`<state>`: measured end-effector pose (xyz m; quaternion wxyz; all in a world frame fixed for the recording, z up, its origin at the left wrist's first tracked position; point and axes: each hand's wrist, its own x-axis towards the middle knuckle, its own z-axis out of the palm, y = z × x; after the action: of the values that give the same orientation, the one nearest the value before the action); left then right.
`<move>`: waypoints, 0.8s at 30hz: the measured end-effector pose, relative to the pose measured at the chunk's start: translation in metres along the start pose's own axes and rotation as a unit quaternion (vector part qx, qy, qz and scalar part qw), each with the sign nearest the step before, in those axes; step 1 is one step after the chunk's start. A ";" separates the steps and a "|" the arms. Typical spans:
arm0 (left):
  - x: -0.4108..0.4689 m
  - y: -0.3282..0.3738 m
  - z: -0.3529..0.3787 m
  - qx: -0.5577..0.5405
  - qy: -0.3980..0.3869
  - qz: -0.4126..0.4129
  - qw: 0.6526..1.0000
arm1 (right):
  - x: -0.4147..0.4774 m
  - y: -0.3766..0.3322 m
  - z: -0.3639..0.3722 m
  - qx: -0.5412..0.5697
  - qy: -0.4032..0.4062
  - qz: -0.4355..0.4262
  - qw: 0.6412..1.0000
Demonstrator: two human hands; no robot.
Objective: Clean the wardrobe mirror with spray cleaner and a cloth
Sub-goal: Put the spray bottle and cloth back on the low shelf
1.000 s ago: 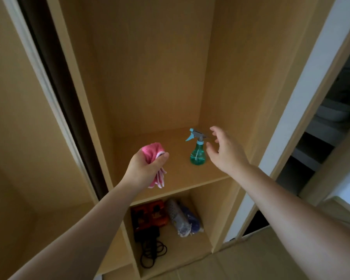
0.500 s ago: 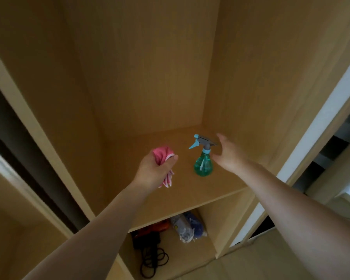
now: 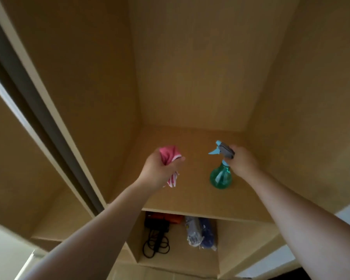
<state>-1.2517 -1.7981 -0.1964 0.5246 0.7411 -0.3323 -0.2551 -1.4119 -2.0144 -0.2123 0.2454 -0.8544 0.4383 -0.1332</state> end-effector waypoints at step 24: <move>-0.145 -0.014 -0.095 -0.012 0.174 0.061 0.983 | -0.126 -0.144 0.013 0.165 -0.028 -0.342 0.925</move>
<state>-1.2739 -1.6273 -0.1749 0.5977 0.7464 -0.2773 -0.0940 -1.3811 -1.8370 -0.1475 0.3345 -0.9031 0.0841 -0.2559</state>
